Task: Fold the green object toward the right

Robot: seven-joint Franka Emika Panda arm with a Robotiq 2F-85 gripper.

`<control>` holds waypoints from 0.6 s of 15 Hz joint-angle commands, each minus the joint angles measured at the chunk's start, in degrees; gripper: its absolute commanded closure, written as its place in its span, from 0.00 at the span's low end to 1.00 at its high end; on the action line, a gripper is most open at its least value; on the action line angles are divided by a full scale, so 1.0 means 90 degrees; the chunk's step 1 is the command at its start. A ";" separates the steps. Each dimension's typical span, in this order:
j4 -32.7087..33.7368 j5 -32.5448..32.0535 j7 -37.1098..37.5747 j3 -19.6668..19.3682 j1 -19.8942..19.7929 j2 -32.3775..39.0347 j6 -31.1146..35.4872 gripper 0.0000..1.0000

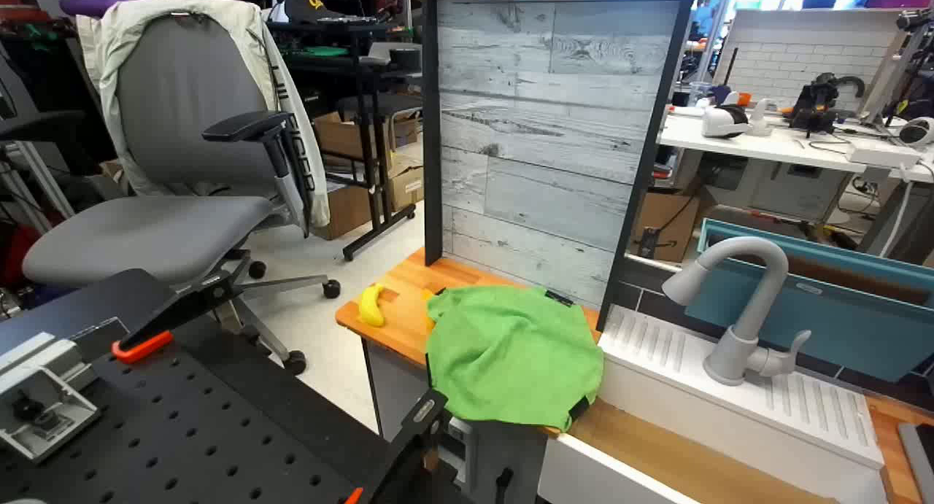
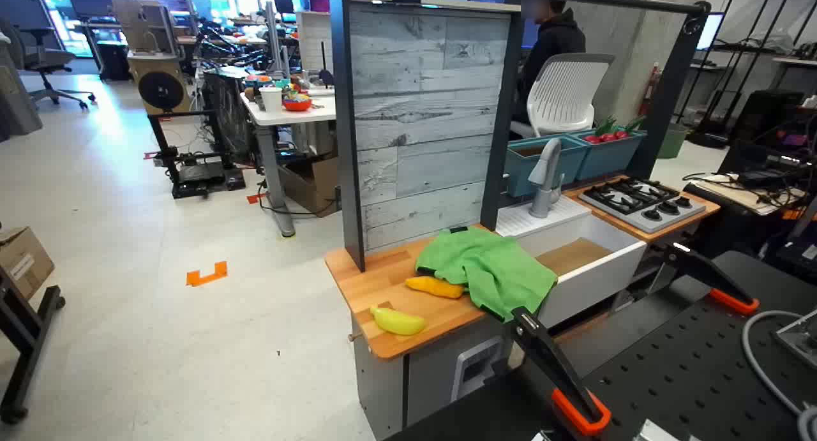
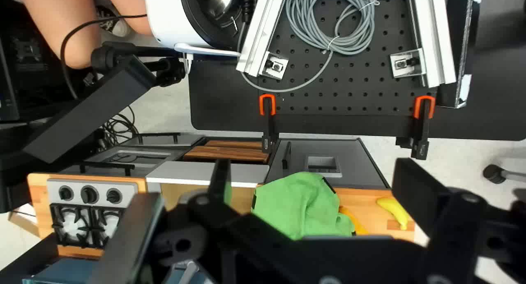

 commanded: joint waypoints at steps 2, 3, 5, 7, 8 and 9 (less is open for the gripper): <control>0.0019 -0.0041 0.0054 -0.0058 0.0087 0.0008 -0.0019 0.00; 0.0020 -0.0041 0.0054 -0.0058 0.0087 0.0008 -0.0019 0.00; 0.0020 -0.0041 0.0054 -0.0058 0.0087 0.0008 -0.0019 0.00; -0.0024 0.0019 0.0397 0.0081 0.0068 0.0370 0.0438 0.00; -0.0083 0.0053 0.0608 0.0155 0.0066 0.0576 0.0776 0.00; -0.0139 0.0119 0.0821 0.0204 0.0060 0.0761 0.1122 0.00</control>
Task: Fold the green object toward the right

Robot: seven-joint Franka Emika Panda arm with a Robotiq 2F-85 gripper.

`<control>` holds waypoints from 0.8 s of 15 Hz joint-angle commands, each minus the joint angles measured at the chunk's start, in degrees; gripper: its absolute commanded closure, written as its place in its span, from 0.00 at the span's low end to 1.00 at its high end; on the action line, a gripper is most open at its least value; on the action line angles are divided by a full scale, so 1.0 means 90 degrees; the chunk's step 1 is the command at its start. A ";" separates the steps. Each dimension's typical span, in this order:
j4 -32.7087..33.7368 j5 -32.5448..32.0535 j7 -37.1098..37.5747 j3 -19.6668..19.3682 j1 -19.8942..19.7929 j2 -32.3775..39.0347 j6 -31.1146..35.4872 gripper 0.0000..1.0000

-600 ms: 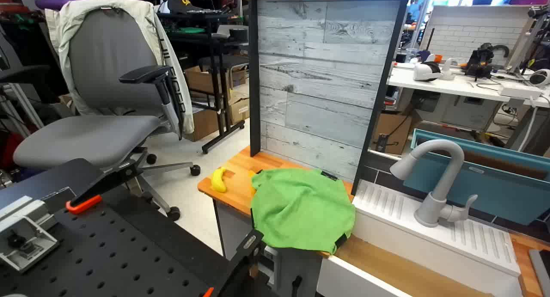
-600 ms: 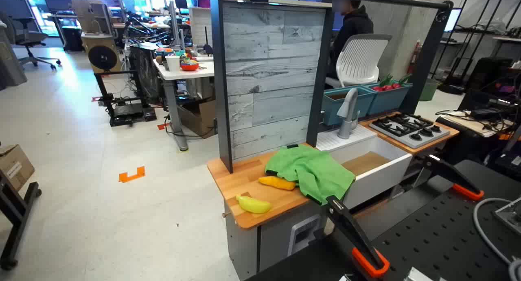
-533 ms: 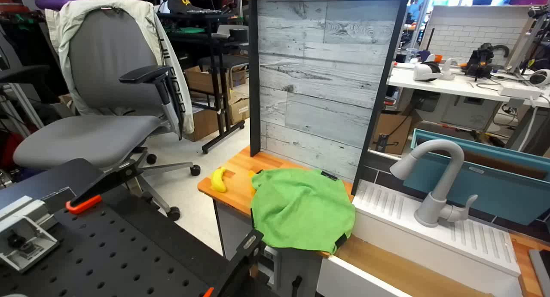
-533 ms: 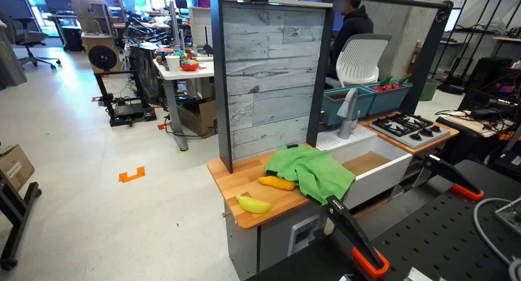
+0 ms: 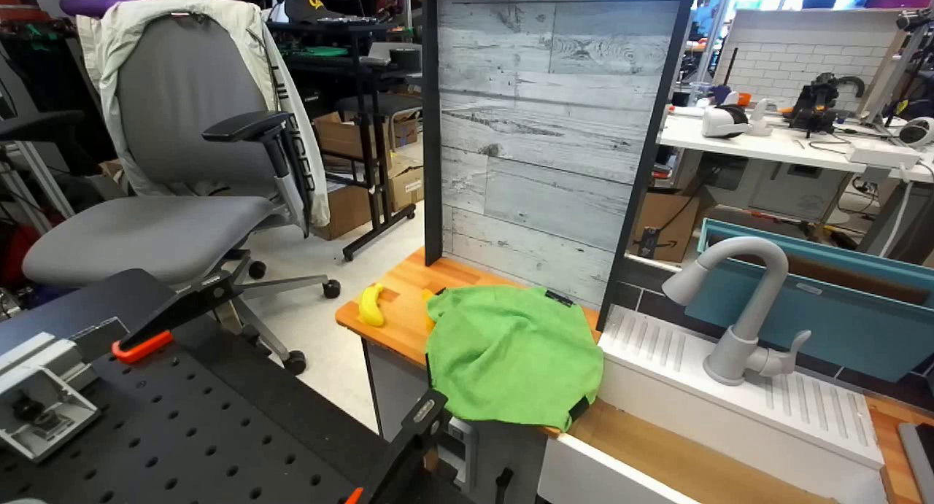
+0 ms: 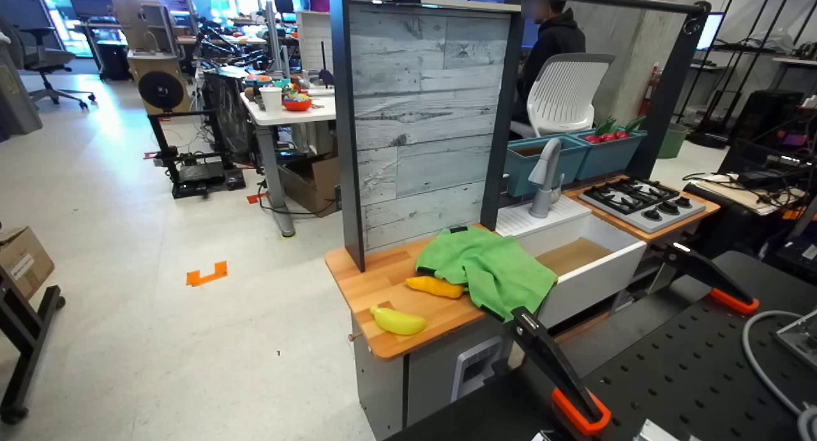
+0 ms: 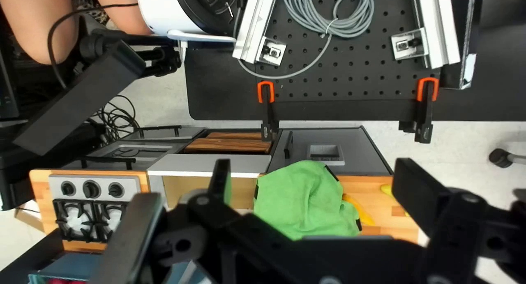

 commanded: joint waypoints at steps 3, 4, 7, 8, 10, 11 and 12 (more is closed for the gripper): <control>-0.0208 0.0103 0.1095 0.0389 0.0009 0.1404 0.1904 0.00; -0.0227 0.0109 0.1218 0.0415 0.0001 0.1731 0.2308 0.00; -0.0204 0.0068 0.1500 0.0468 -0.0044 0.3036 0.3692 0.00; -0.0149 0.0049 0.1597 0.0488 -0.0054 0.3422 0.4027 0.00; 0.0075 0.0029 0.1781 0.0510 -0.0053 0.4244 0.4503 0.00; 0.0225 0.0050 0.1820 0.0493 -0.0019 0.4650 0.4696 0.00; 0.0416 0.0084 0.1815 0.0464 0.0027 0.5070 0.4883 0.00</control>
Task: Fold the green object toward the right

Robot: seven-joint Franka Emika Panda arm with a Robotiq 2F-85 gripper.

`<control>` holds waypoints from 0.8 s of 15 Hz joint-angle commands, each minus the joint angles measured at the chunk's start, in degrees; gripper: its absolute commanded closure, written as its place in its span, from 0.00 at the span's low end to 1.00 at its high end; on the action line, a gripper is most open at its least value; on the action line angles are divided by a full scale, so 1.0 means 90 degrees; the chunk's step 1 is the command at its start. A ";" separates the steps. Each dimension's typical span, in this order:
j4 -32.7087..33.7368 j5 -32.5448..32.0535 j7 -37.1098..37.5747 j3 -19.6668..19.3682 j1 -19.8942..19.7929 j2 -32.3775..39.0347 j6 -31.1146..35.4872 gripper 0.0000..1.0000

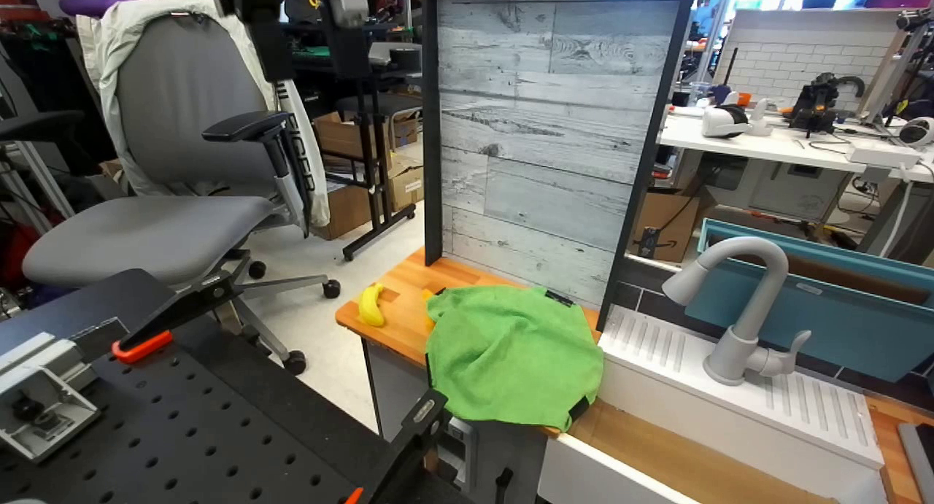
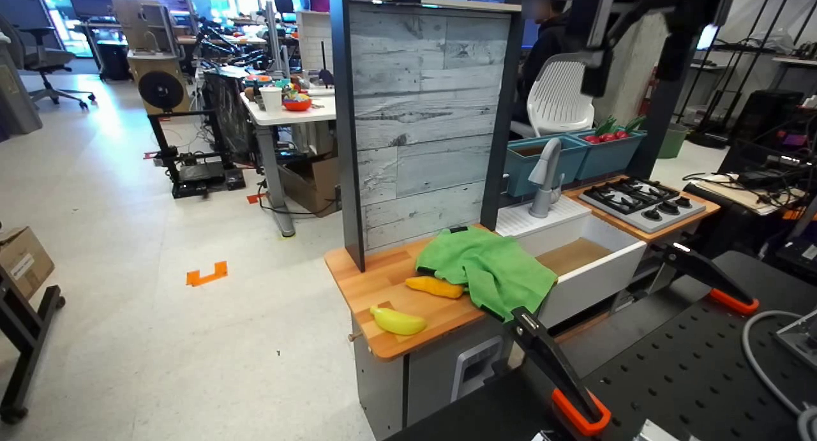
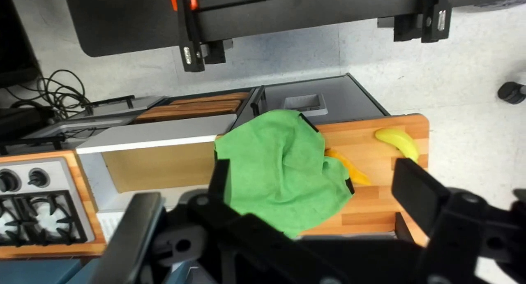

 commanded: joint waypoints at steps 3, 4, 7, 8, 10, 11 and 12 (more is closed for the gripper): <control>0.1284 0.0298 0.0044 -0.0063 0.0190 0.2393 0.0972 0.00; 0.1529 0.0283 0.0087 -0.0078 0.0235 0.2698 0.0947 0.00; 0.1329 0.0186 0.0041 -0.0198 0.0331 0.2537 0.0889 0.00; 0.1438 0.0196 0.0038 -0.0209 0.0350 0.2676 0.0890 0.00; 0.1513 0.0201 0.0035 -0.0216 0.0357 0.2745 0.0890 0.00; 0.1522 0.0201 0.0036 -0.0216 0.0356 0.2743 0.0890 0.00; 0.1478 0.0298 0.0165 -0.0239 0.0361 0.2779 0.1150 0.00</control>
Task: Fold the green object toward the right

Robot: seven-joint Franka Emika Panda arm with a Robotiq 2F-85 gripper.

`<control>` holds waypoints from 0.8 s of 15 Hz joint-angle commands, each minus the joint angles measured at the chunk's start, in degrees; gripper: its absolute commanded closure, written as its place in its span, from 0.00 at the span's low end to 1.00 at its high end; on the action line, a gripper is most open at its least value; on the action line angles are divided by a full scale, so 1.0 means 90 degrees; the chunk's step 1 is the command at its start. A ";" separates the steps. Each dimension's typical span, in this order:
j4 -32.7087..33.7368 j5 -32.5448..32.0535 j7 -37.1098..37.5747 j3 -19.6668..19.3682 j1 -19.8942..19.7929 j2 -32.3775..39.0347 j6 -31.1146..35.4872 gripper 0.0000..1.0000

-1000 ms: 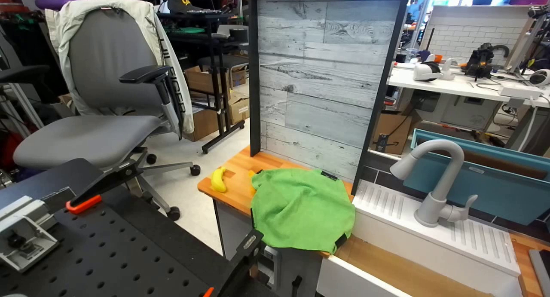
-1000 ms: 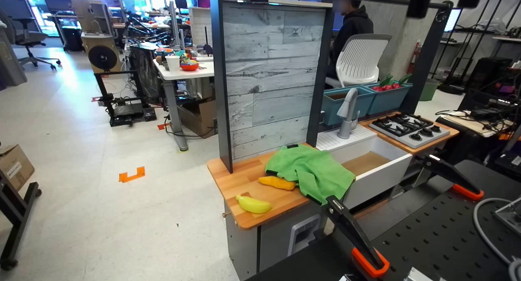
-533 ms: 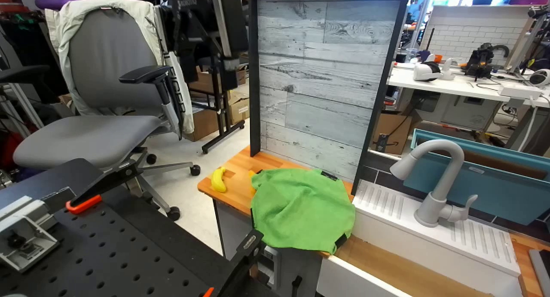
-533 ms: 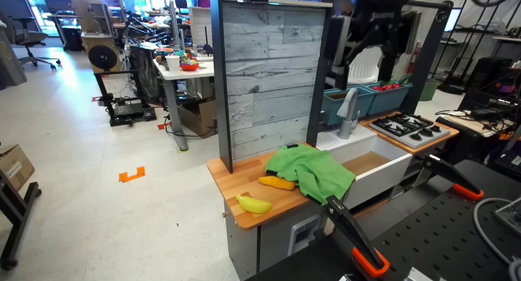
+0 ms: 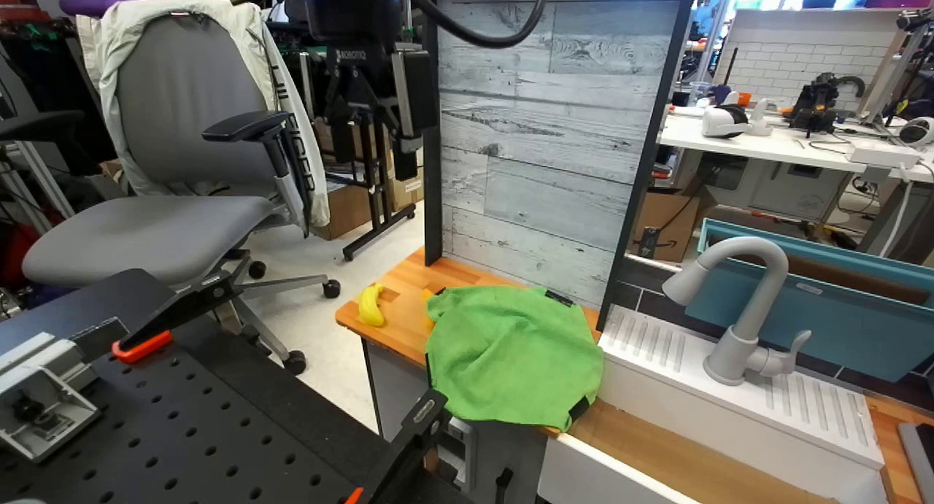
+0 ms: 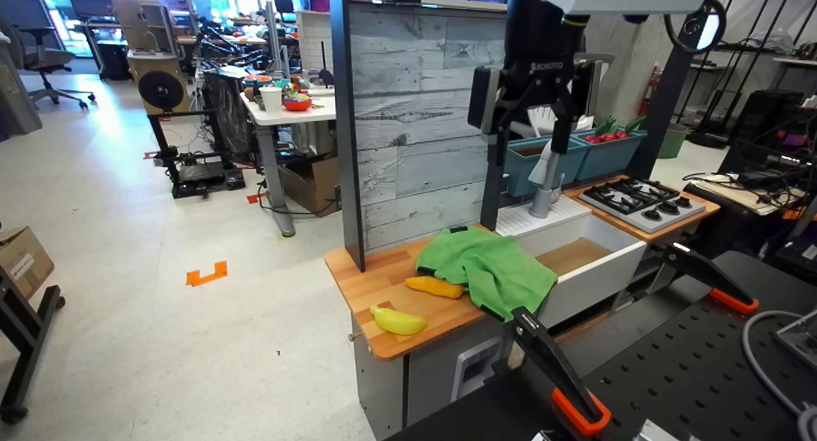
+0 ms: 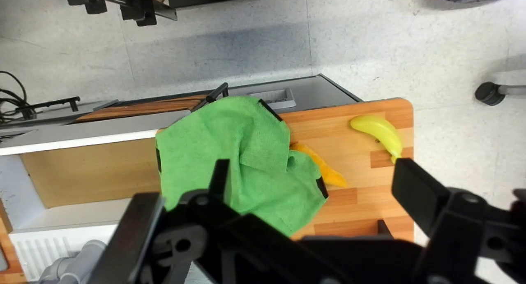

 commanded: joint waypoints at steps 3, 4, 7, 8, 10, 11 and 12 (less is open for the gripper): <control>0.0109 0.0432 0.0304 -0.0263 0.0230 0.0455 0.0841 0.00; 0.0179 0.0536 0.0398 -0.0284 0.0256 0.0611 0.1060 0.00; 0.0465 0.0644 0.0786 -0.0425 0.0453 0.1250 0.1676 0.00; 0.0586 0.0618 0.0934 -0.0515 0.0566 0.1481 0.1840 0.00; 0.0896 0.0592 0.1197 -0.0753 0.0830 0.1974 0.2076 0.00; 0.1095 0.0605 0.1293 -0.0882 0.0969 0.2227 0.2107 0.00; 0.1268 0.0640 0.1348 -0.0985 0.1079 0.2428 0.2081 0.00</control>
